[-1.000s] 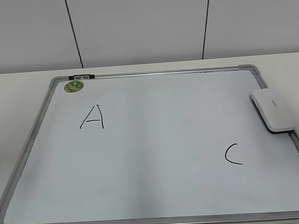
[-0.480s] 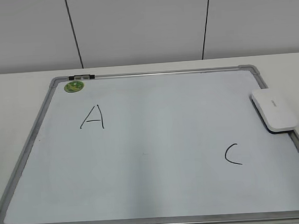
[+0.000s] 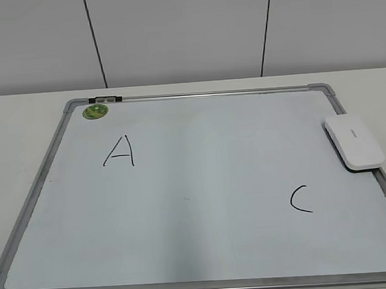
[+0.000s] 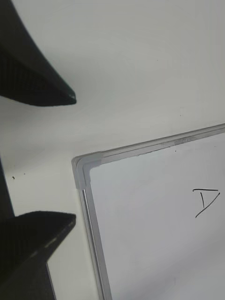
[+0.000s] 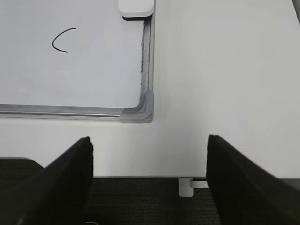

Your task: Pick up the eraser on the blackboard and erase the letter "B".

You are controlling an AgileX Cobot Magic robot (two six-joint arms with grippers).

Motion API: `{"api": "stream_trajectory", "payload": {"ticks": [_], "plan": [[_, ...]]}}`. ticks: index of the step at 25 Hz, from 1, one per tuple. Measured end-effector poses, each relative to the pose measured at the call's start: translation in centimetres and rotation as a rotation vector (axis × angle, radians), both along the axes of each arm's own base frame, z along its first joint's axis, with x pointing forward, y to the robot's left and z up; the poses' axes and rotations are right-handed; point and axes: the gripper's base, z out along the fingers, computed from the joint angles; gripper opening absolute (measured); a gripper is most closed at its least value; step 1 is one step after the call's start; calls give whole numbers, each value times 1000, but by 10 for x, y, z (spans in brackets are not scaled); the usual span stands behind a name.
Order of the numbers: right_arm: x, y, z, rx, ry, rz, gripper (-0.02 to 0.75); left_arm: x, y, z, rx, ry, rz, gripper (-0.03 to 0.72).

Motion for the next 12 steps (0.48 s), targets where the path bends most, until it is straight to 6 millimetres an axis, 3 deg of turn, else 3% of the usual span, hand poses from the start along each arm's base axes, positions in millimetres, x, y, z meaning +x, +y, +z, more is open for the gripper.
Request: {"api": "stream_trajectory", "payload": {"ticks": [12], "plan": [[8, 1, -6, -8, -66, 5, 556, 0, 1, 0, 12, -3, 4, 501]]}}
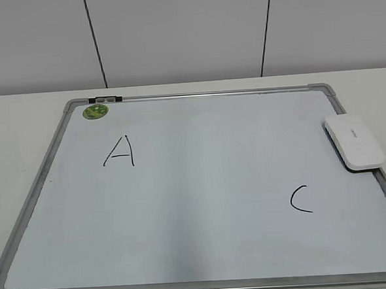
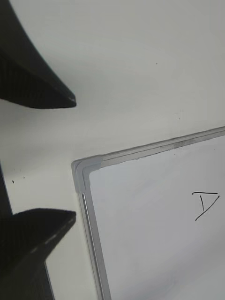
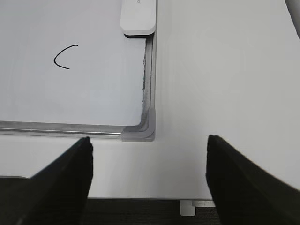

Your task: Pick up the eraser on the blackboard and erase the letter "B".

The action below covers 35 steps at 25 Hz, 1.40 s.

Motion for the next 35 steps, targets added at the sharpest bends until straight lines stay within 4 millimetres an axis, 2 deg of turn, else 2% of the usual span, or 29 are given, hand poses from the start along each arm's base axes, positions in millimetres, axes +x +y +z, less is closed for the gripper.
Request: {"api": "stream_trajectory", "payload": {"ticks": [19, 28, 35], "plan": [[0, 0, -1, -1, -9, -7, 556, -2, 1, 0, -2, -13, 7, 499], [-15, -1, -1, 4, -99, -177, 556, -4, 3, 0, -3, -24, 181, 499], [-19, 0, -1, 4, -126, -198, 555, -18, 3, 0, -14, -105, 295, 499]]}}
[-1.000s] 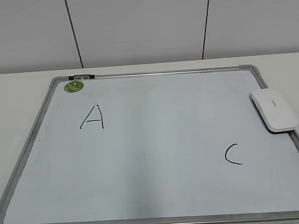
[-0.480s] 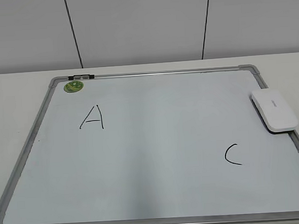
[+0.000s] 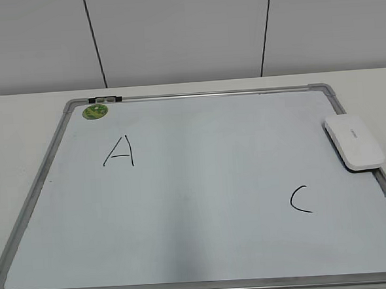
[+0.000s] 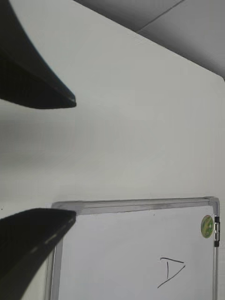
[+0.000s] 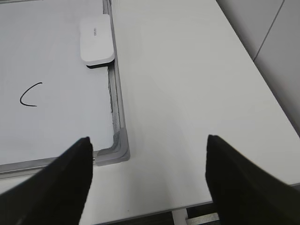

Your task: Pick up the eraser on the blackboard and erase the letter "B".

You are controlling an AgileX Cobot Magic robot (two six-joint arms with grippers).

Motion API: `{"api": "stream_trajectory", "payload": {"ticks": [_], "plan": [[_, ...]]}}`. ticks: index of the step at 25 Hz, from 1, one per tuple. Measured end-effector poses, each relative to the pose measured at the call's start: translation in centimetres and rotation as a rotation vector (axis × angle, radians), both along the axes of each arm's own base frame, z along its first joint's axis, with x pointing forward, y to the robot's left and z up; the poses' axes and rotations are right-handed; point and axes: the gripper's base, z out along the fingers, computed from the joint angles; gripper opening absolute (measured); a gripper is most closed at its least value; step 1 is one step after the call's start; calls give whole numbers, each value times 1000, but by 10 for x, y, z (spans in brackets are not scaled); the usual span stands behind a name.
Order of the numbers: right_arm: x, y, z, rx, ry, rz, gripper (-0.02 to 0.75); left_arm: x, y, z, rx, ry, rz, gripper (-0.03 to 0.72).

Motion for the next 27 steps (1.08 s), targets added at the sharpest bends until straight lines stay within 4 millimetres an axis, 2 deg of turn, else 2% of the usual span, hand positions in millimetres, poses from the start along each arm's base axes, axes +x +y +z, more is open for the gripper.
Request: {"api": "stream_trajectory", "payload": {"ticks": [27], "plan": [[0, 0, 0, -2, 0, -3, 555, -1, 0, 0, 0, -3, 16, 498]]}}
